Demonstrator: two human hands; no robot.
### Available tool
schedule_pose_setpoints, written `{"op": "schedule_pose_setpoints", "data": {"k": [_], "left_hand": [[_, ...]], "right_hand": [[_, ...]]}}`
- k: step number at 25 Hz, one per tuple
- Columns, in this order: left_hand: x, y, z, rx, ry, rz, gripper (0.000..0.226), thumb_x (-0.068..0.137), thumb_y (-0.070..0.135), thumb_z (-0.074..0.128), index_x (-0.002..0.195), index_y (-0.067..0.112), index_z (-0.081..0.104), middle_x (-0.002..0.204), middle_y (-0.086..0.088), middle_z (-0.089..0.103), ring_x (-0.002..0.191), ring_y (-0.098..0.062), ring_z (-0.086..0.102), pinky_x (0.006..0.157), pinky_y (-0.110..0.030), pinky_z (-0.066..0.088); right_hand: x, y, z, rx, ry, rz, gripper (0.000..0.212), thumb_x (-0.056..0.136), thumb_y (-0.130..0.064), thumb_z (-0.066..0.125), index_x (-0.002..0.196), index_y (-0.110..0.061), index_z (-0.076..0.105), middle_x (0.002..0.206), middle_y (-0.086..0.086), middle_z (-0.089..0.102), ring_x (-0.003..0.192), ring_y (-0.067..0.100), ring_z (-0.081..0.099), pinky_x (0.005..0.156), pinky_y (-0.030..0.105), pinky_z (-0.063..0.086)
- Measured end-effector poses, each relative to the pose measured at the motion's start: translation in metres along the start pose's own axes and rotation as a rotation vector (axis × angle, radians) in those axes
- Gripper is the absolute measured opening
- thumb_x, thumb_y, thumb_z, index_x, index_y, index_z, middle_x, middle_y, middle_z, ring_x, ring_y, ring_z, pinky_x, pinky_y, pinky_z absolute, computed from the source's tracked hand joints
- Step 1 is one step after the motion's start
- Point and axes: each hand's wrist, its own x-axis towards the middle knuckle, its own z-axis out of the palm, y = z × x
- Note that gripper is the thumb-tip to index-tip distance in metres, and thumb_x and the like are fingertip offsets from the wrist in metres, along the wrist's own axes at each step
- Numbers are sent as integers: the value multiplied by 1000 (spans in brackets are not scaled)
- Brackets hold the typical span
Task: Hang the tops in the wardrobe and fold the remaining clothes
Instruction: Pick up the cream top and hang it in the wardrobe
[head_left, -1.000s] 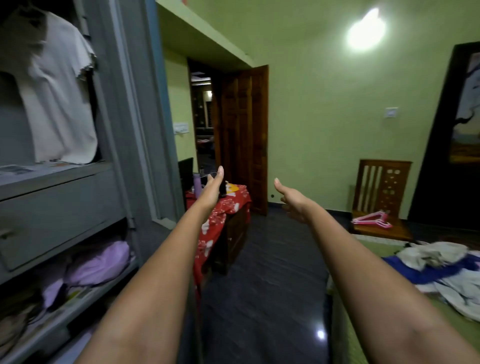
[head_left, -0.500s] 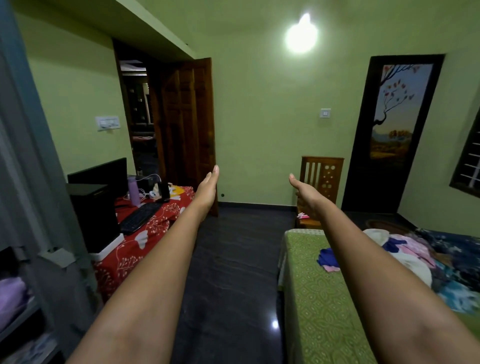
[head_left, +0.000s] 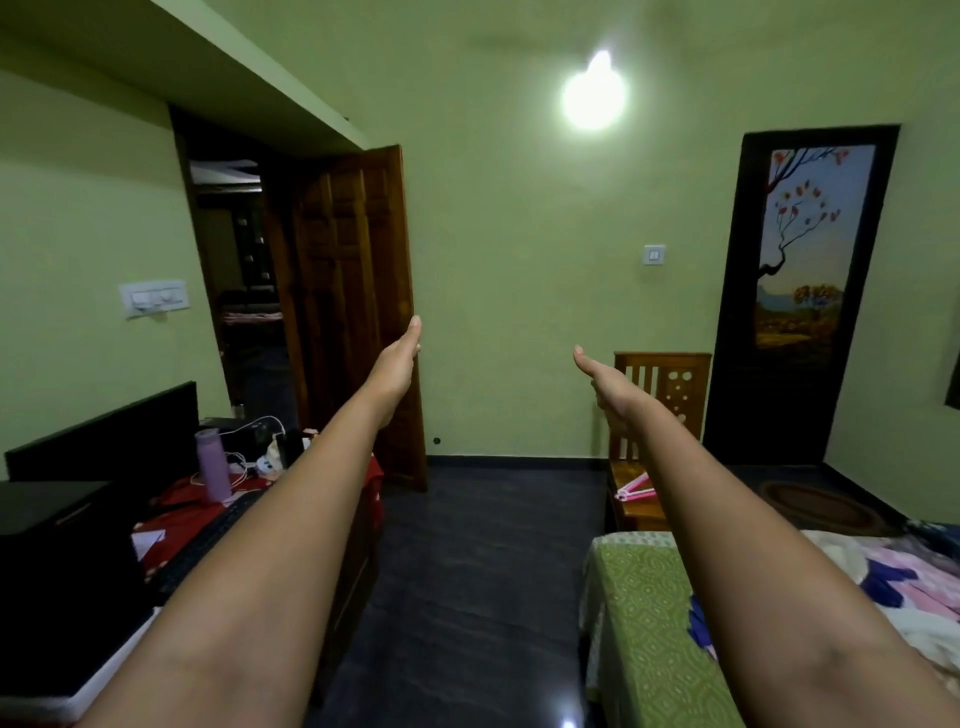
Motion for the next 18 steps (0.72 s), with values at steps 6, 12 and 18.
{"op": "schedule_pose_setpoints", "data": {"k": [6, 12, 18], "left_hand": [[138, -74, 32, 14, -51, -80, 72, 95, 62, 26, 152, 18, 17, 156, -7, 26, 145, -23, 20, 119, -46, 15], [311, -119, 81, 16, -70, -94, 98, 76, 84, 29, 152, 29, 0, 160, -2, 12, 147, -26, 13, 118, -52, 15], [482, -111, 151, -84, -54, 21, 72, 95, 61, 28, 149, 14, 26, 155, -1, 28, 145, -20, 21, 119, -41, 17]], "right_hand": [[149, 36, 2, 2, 38, 76, 75, 94, -59, 37, 152, -17, 15, 160, 6, 8, 146, 28, 9, 117, 44, 8], [336, 39, -31, -14, 47, 60, 78, 92, -62, 38, 153, -21, 13, 160, 5, 8, 146, 27, 12, 116, 46, 12], [503, 20, -82, 11, 149, -15, 79, 89, -65, 44, 151, -21, 22, 133, -1, 46, 96, 8, 45, 63, 19, 27]]}}
